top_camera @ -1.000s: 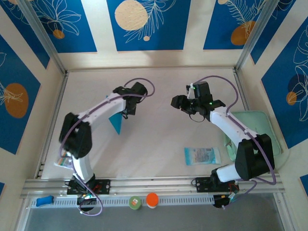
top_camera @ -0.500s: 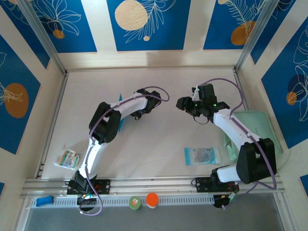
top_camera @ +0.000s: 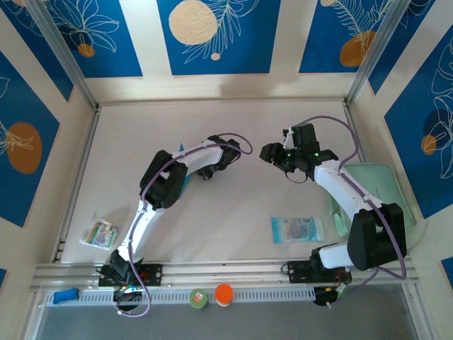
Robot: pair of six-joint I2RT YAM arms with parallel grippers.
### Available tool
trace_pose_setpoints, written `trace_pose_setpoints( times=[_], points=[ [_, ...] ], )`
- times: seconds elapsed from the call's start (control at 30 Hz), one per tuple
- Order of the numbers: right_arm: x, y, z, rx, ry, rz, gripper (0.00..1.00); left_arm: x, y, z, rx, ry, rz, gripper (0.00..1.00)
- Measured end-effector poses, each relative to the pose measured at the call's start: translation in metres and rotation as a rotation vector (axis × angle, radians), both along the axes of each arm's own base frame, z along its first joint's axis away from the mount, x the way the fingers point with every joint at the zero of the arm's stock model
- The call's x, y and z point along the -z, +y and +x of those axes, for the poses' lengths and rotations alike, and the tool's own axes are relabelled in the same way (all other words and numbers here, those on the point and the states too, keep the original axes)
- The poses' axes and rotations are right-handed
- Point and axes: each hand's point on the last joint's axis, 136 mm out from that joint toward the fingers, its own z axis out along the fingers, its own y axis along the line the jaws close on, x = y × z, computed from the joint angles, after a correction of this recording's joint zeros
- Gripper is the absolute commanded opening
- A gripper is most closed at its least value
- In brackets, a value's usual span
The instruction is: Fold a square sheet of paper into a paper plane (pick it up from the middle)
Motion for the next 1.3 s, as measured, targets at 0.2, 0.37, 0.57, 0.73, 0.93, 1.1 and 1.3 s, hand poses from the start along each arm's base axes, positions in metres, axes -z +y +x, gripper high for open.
trace_pose_setpoints(
  times=[0.2, 0.37, 0.57, 0.73, 0.93, 1.1, 1.3],
  points=[
    [0.003, 0.001, -0.001, 0.000, 0.016, 0.007, 0.52, 0.004, -0.015, -0.002, -0.004, 0.021, -0.079, 0.25],
    [0.003, 0.001, -0.001, 0.005, 0.020, 0.010, 0.52, 0.009, -0.035, -0.006, -0.021, 0.041, -0.188, 0.32],
    [0.003, -0.002, 0.001, 0.026, 0.029, 0.022, 0.52, 0.005, -0.070, -0.020, -0.035, 0.087, -0.420, 0.43],
    [0.016, -0.014, 0.000, 0.079, 0.064, 0.036, 0.53, -0.004, -0.120, -0.051, -0.006, 0.166, -0.695, 0.48],
    [0.025, -0.023, -0.002, 0.118, 0.094, 0.042, 0.55, -0.017, -0.146, -0.089, -0.003, 0.258, -0.951, 0.49],
    [0.022, -0.020, -0.001, 0.105, 0.085, 0.059, 0.56, -0.040, -0.138, -0.097, -0.012, 0.233, -1.055, 0.48],
    [0.023, -0.014, 0.000, 0.087, 0.085, 0.071, 0.56, -0.040, -0.091, -0.079, -0.121, 0.141, -1.093, 0.43]
  ],
)
